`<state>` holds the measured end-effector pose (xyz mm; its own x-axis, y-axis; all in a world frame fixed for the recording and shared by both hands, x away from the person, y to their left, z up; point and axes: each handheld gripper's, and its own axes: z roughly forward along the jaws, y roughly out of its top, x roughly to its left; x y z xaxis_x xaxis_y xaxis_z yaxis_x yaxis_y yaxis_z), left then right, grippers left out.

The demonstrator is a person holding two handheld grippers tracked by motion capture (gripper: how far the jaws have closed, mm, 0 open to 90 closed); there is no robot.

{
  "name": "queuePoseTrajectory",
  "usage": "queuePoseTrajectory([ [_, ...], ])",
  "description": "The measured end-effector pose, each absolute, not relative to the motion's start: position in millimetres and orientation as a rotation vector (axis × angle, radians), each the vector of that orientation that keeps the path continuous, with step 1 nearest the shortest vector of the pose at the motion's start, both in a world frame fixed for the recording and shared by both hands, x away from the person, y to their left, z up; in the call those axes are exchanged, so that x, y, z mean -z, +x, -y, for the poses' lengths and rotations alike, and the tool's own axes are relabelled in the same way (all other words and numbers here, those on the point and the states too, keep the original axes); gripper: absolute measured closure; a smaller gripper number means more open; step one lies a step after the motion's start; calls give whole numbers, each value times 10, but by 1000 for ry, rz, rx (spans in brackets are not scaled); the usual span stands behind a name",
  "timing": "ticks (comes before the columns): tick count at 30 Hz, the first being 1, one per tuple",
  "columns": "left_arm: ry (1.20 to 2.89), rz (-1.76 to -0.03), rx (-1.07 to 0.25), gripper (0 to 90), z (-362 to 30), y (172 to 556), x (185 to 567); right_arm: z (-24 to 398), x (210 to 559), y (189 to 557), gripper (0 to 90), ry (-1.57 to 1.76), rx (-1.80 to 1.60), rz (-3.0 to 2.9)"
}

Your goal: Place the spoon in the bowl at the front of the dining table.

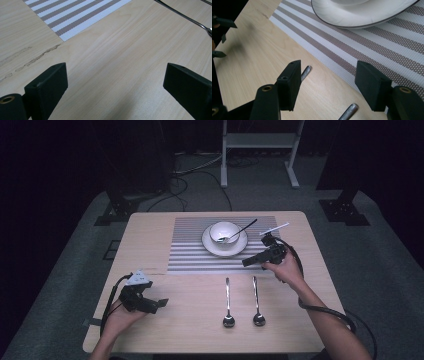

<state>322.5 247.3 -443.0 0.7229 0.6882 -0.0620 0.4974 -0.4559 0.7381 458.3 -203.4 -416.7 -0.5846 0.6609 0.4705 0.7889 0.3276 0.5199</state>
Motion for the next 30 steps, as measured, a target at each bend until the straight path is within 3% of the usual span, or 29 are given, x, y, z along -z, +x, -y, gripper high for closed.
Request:
queuePoseTrajectory([
  [30, 2146, -889, -318, 44, -2463, 3217, 4419, 2216, 4460, 4128, 357, -1312, 1154, 2389],
])
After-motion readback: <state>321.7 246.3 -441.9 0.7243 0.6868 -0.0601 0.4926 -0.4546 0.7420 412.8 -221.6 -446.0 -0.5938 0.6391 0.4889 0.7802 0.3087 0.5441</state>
